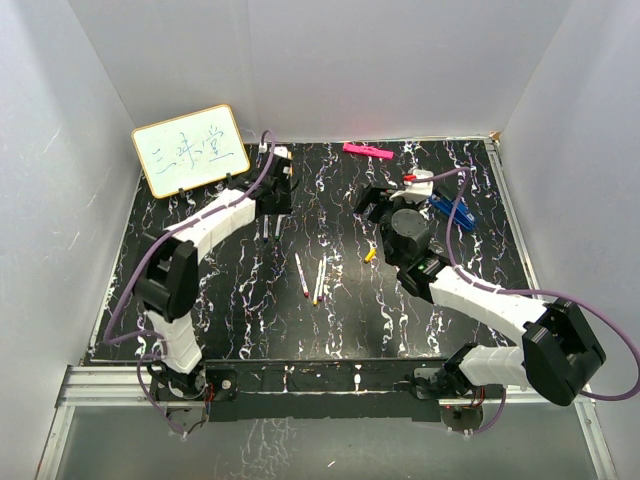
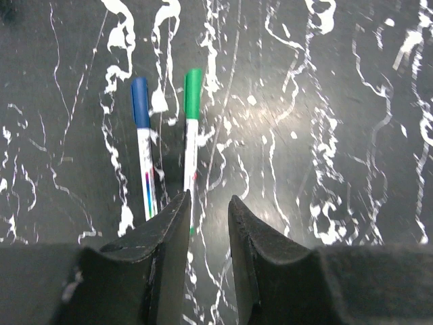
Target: Insert the pens into the pen caps
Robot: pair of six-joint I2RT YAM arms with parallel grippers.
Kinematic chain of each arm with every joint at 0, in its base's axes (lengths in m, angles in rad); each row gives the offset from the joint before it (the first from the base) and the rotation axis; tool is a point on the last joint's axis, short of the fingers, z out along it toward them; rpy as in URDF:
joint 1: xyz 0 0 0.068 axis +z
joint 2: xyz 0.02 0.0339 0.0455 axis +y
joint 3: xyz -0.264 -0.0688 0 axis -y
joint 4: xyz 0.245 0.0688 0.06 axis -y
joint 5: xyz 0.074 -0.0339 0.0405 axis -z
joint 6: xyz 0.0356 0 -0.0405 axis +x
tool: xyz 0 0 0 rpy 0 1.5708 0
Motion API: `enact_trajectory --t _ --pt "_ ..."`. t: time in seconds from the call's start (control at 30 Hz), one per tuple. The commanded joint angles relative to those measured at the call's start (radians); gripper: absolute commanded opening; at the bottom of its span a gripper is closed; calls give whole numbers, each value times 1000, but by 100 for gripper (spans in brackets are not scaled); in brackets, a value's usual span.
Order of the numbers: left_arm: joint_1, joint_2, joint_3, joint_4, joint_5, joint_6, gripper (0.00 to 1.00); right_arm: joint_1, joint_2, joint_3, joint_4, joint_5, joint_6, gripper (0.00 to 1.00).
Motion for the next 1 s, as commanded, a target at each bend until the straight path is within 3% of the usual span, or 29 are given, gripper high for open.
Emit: enact_trajectory --t 0.0,0.33,0.97 --pt "-59 -112 -109 -79 75 -68 27 -7 24 25 12 162 6 76" --pt "-213 -169 -234 -152 71 -177 27 -58 59 39 -64 252 50 77" --pt "-308 -54 -211 -202 26 -269 37 -115 26 -6 -85 130 123 77"
